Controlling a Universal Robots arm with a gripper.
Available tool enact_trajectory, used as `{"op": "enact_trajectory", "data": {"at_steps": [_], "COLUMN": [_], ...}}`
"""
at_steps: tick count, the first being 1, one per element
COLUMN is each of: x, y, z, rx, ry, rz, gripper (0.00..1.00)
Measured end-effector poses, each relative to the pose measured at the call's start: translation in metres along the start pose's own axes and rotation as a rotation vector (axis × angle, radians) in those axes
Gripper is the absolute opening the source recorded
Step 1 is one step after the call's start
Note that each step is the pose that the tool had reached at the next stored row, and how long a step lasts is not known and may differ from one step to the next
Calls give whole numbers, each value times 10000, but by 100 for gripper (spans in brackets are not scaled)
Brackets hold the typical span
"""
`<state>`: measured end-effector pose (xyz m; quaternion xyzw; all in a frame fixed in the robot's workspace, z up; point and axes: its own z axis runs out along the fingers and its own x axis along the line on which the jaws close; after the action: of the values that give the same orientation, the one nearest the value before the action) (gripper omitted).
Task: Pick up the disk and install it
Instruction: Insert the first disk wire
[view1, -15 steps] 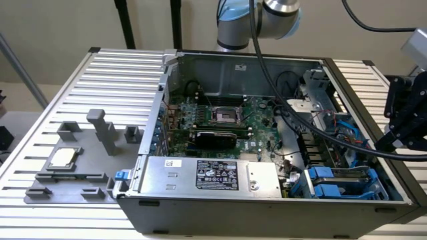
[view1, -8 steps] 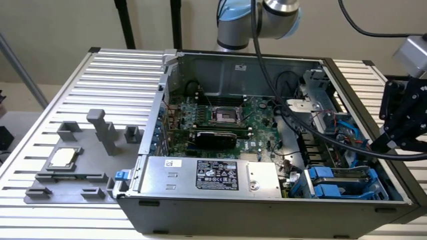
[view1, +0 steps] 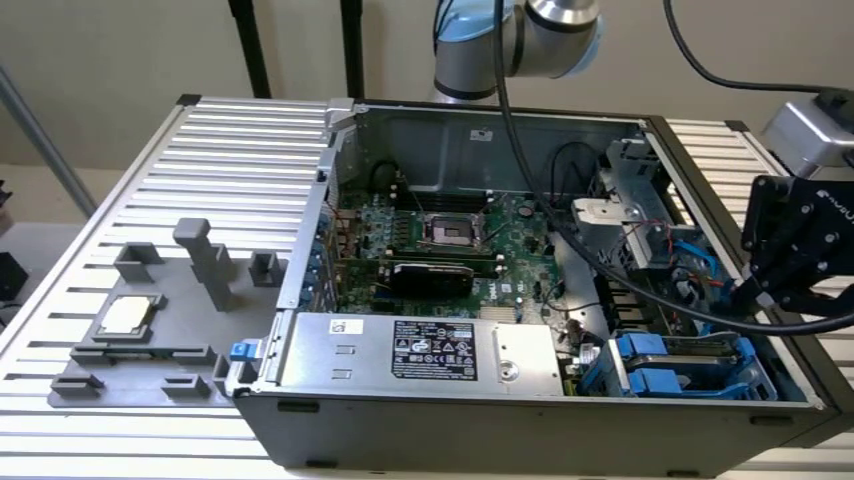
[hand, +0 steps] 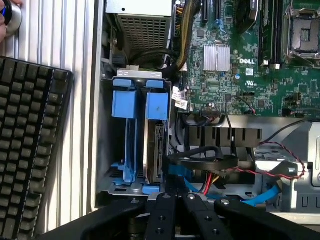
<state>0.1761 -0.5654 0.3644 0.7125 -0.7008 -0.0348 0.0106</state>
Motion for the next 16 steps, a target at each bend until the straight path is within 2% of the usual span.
{"op": "enact_trajectory", "data": {"at_steps": [3, 9, 10, 12, 14, 15, 16], "x": [-24, -121, -129, -134, -135, -135, -136], "y": [60, 83, 92, 128, 194, 228, 263], "z": [59, 133, 135, 137, 142, 144, 147], "rx": [20, 98, 107, 113, 115, 115, 115], "ry": [3, 5, 5, 5, 4, 3, -1], "rz": [-9, -17, -19, -22, -28, -31, -36], "gripper": [11, 11, 12, 24, 24, 31, 31]}}
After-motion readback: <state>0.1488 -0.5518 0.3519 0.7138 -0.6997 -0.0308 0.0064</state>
